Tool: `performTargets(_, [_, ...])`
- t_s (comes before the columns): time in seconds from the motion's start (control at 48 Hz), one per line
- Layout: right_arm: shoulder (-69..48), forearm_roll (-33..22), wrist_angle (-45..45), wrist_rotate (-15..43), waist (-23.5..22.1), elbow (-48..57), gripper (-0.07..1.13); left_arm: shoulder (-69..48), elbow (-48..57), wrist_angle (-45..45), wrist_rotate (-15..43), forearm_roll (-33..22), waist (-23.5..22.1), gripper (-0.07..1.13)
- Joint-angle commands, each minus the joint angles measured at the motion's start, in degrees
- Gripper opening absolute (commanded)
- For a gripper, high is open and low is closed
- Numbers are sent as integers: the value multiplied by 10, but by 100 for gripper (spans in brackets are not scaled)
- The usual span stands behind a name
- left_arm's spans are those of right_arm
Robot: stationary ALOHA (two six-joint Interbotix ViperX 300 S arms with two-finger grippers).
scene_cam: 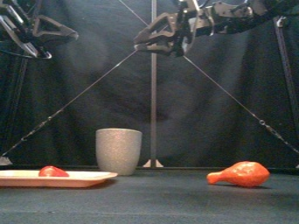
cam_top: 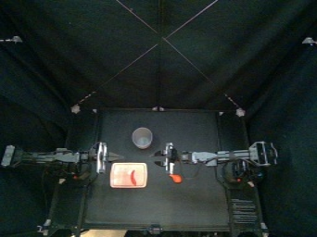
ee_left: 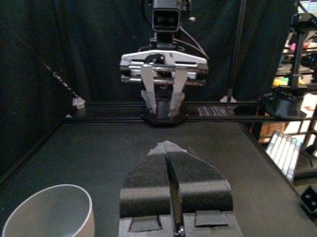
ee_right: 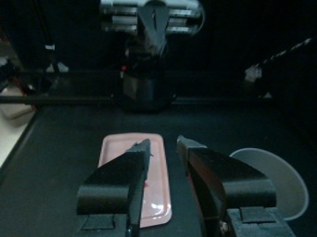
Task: Pick the red chile then place it on the pink plate
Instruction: Drop red chile on the pink plate and return to neutral
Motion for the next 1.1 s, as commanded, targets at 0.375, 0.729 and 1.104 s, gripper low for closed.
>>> performTargets(0.375, [-258, 31, -39, 0, -24, 167, 72, 2, -5, -3, 1, 2, 3, 0])
performTargets(0.729, [-408, 74, -47, 0, -27, 273, 72, 1, -4, -3, 1, 2, 4, 0])
performTargets(1.104, [-427, 76, -47, 1, -26, 292, 72, 1, -4, -3, 0, 1, 5, 0])
